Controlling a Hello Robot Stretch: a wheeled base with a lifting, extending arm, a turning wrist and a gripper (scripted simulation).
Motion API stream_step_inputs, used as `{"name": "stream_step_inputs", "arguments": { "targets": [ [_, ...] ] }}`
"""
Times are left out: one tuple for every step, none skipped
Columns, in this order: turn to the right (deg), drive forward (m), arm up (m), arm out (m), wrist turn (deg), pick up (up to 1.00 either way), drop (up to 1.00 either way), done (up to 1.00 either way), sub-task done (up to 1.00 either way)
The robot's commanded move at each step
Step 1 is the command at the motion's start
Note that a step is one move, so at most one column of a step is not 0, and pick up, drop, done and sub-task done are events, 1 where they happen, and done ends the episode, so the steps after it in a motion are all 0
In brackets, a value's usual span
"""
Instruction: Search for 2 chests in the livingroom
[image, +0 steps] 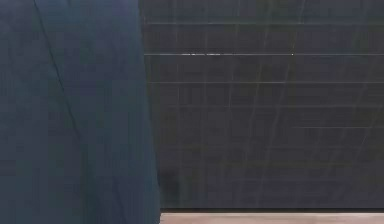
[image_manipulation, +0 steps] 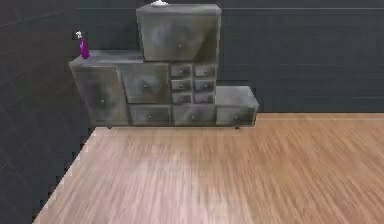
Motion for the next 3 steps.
{"name": "stream_step_inputs", "arguments": {
  "targets": [
    [45.0,0.0,0.0,0.0,0.0,0.0,0.0,0.0,0.0],
    [45.0,0.0,0.0,0.0,0.0,0.0,0.0,0.0,0.0],
    [45.0,0.0,0.0,0.0,0.0,0.0,0.0,0.0,0.0]
  ]
}}
